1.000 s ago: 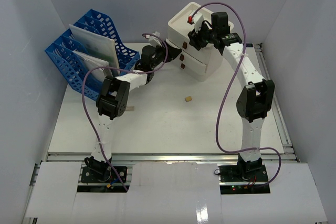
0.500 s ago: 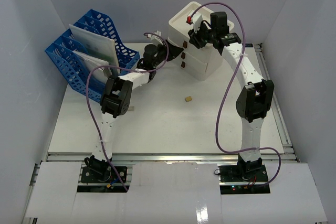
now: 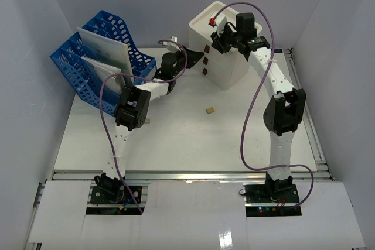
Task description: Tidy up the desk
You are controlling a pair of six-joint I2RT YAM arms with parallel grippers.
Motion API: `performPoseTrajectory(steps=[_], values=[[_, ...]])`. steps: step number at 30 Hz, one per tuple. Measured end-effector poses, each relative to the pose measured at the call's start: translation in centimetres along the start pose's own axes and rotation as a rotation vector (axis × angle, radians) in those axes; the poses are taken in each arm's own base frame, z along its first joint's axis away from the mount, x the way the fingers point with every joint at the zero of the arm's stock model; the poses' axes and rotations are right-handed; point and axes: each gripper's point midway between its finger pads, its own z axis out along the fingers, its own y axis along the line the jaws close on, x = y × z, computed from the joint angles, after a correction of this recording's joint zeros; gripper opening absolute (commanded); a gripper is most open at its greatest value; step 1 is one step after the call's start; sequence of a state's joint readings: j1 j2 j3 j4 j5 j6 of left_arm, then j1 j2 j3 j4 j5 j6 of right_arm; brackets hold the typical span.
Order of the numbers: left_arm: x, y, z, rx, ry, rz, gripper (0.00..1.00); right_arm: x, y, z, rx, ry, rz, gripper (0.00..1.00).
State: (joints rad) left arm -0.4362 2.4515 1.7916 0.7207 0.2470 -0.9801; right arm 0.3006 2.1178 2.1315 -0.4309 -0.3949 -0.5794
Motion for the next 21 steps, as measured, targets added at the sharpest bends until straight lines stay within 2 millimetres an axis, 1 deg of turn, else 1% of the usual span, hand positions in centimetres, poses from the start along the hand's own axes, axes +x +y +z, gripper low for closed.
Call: performPoseTrajectory(steps=[4,7,12,15,16,18,21], values=[[0.1,0.2,-0.1,-0.002,-0.016,-0.016,0.34,0.0,0.0,0.0,-0.001,0.0,0.003,0.46],[0.8,1.1,-0.8,-0.017,-0.016,-0.023,0.38,0.0,0.1,0.0,-0.004,0.001,0.006,0.48],[2.9,3.7,-3.4,-0.088,0.024,-0.037,0.41,0.0,0.2,0.0,-0.009,0.001,0.013,0.49],[3.3,4.5,-4.8,-0.114,0.04,-0.031,0.41,0.0,0.2,0.1,-0.01,0.0,0.023,0.49],[3.2,4.5,-5.1,-0.118,0.04,-0.027,0.41,0.0,0.2,0.1,-0.01,0.0,0.026,0.47],[2.4,4.0,-5.6,-0.114,0.037,-0.013,0.42,0.0,0.1,0.2,-0.01,0.0,0.026,0.45],[0.9,2.1,-6.3,-0.077,0.026,0.021,0.46,0.0,-0.1,0.2,-0.013,-0.003,0.026,0.41]])
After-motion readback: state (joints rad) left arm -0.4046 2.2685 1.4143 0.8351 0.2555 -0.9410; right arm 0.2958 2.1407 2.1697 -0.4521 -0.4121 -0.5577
